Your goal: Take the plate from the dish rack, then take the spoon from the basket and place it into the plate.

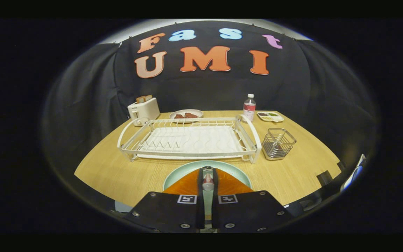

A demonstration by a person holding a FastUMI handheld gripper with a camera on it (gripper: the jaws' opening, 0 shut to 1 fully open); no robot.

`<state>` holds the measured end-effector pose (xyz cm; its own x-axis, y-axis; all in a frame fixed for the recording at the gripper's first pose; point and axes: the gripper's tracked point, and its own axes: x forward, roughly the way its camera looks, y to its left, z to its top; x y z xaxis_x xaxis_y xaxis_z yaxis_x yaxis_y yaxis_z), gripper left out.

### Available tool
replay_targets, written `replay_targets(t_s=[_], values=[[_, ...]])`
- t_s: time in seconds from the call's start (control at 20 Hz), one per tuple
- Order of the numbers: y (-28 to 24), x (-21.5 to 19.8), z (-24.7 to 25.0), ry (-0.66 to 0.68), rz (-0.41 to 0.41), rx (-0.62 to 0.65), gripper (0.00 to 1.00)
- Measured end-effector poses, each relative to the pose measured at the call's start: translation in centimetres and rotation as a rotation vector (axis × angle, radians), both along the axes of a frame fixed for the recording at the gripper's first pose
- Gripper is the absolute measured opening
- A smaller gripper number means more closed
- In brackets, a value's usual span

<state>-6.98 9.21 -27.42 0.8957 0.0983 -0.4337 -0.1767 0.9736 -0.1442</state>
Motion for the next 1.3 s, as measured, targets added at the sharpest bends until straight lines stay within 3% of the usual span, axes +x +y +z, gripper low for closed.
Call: replay_targets(t_s=[0.35, 0.45, 0.6, 0.65, 0.7, 0.8, 0.9, 1.3], values=[[0.5, 1.1, -1.8, 0.062, 0.032, -0.028, 0.15], [0.2, 1.3, -1.6, 0.085, 0.038, -0.023, 0.22], [0.2, 2.4, 0.1, 0.08, 0.059, 0.01, 0.54], [-0.3, 3.0, 0.9, 0.074, 0.056, 0.013, 0.59], [-0.7, 3.6, 1.7, 0.07, 0.056, 0.012, 0.75], [-1.5, 4.6, 3.4, 0.057, 0.055, 0.01, 0.9], [-2.4, 5.7, 5.3, 0.039, 0.048, 0.014, 0.98], [-5.9, 9.1, 15.8, -0.113, 0.006, 0.05, 0.98]])
